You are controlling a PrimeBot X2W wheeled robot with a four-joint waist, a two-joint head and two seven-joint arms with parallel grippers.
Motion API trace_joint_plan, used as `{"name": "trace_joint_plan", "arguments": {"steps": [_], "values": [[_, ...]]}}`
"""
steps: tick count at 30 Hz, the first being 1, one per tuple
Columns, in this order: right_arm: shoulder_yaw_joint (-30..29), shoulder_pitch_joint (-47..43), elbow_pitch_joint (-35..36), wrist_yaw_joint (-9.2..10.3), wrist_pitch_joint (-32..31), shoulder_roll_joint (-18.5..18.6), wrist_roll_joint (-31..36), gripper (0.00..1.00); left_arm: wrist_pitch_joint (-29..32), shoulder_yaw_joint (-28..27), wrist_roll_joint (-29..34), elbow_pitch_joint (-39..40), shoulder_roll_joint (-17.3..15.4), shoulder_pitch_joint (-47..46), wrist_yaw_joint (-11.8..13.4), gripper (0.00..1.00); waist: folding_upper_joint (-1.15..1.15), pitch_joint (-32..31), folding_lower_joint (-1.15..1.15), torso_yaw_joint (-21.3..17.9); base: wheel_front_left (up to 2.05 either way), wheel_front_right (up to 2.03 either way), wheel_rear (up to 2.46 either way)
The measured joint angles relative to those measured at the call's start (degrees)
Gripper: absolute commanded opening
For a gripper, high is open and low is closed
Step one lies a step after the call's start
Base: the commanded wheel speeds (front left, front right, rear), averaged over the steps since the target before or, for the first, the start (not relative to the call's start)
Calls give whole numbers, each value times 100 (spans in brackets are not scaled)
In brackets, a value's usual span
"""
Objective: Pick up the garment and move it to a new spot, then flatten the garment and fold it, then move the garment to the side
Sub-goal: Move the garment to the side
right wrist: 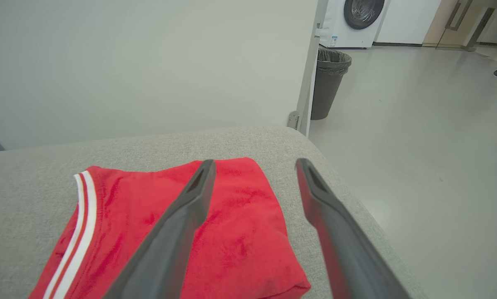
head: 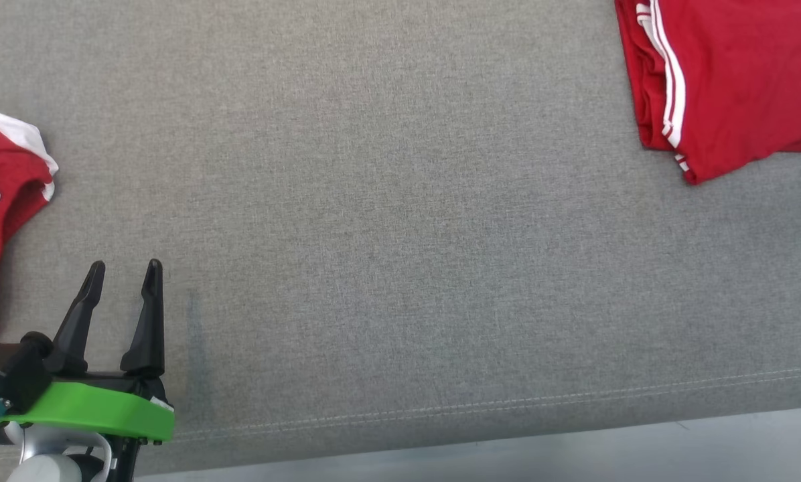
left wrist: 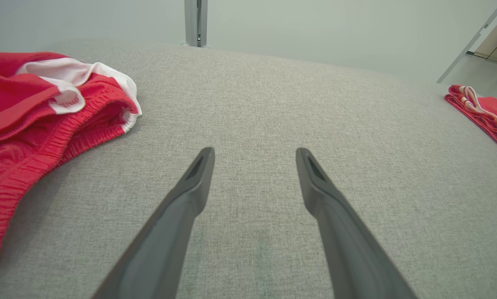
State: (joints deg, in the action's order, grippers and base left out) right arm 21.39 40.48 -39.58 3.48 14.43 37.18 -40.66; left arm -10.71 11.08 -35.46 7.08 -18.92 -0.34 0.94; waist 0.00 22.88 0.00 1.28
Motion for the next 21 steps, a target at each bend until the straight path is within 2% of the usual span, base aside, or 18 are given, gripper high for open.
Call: {"name": "trace_joint_plan", "arguments": {"steps": [3, 11, 16, 21], "values": [[59, -294, 213, 25, 1, -92, 148, 100, -49, 20, 1, -197, 11, 14, -30, 100, 0, -227, 0, -2, 0, 0, 0], [105, -1322, 935, 131, 14, -810, 220, 100, -146, 197, 147, -724, 115, 255, -43, 100, 0, -852, 0, -13, 0, 0, 0], [14, -2093, 1564, 270, 14, -1355, 380, 100, -199, 229, 209, -1004, 188, 544, -30, 100, 0, -1327, 0, -38, 0, 0, 0], [-31, -2794, 1908, 319, 14, -1583, 703, 100, -254, 187, 263, -1099, 256, 747, 86, 100, 0, -1679, 0, -93, 0, 0, 0]]}}
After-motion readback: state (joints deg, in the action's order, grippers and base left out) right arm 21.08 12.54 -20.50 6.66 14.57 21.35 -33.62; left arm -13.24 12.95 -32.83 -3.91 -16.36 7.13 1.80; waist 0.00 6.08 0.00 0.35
